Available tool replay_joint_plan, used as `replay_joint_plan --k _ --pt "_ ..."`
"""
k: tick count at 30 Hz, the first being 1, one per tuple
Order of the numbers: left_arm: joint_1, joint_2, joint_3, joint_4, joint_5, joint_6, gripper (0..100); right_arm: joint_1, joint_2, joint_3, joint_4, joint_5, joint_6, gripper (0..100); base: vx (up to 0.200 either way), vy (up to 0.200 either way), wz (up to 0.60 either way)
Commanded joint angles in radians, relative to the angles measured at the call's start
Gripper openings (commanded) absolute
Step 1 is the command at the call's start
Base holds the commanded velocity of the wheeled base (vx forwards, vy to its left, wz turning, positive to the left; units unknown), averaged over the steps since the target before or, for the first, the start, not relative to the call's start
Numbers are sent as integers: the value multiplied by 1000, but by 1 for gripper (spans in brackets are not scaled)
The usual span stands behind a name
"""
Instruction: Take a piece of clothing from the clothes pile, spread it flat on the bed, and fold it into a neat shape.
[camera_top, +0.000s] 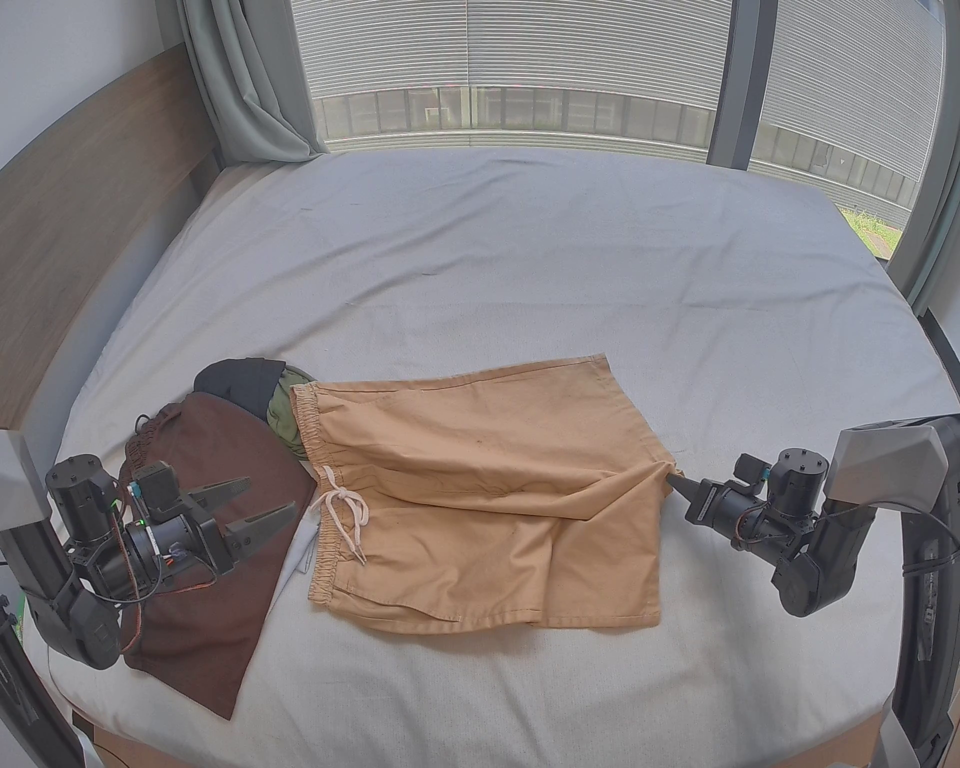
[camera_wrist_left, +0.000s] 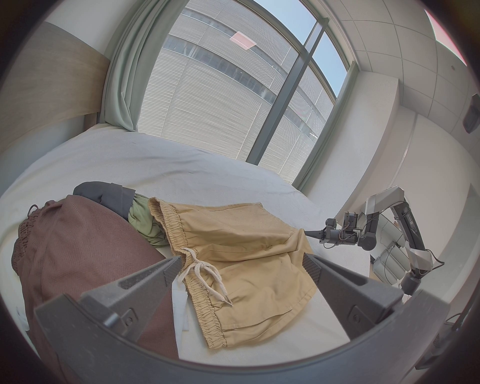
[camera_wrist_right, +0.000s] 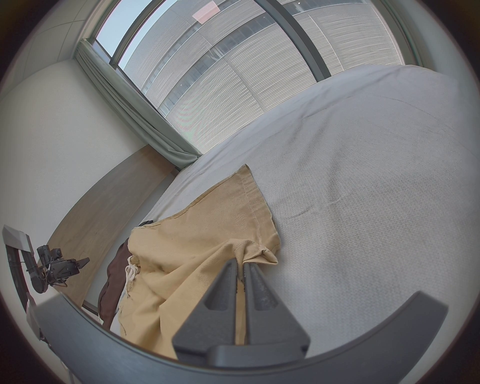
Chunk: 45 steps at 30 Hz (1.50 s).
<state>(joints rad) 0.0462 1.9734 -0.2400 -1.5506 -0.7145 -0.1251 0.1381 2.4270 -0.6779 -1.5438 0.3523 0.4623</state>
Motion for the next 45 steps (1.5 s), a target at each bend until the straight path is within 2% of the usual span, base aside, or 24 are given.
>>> replay_joint_plan --k 1,2,9,15,24,39,43,45 --pt "-2 21 -15 0 0 2 100 -3 4 -6 -1 2 -1 0 0 0 0" --pt "-2 22 -16 0 0 2 100 -2 4 -6 -1 4 -1 100 0 0 0" --pt "0 30 -15 0 -33 5 100 3 -48 57 -1 16 -11 100 0 0 0" --pt "0 28 -16 -2 -42 7 100 -6 -117 212 2 149 -87 100 0 0 0" --pt "0 28 -10 0 -42 7 100 -2 -103 317 2 232 -169 100 0 0 0" --pt "0 28 -5 0 -42 5 100 23 -22 382 2 247 -209 100 0 0 0" --pt "0 27 -2 -2 -42 5 100 34 -14 403 4 289 -223 100 0 0 0" --pt "0 27 -2 0 -42 5 100 35 -2 408 2 289 -223 100 0 0 0"
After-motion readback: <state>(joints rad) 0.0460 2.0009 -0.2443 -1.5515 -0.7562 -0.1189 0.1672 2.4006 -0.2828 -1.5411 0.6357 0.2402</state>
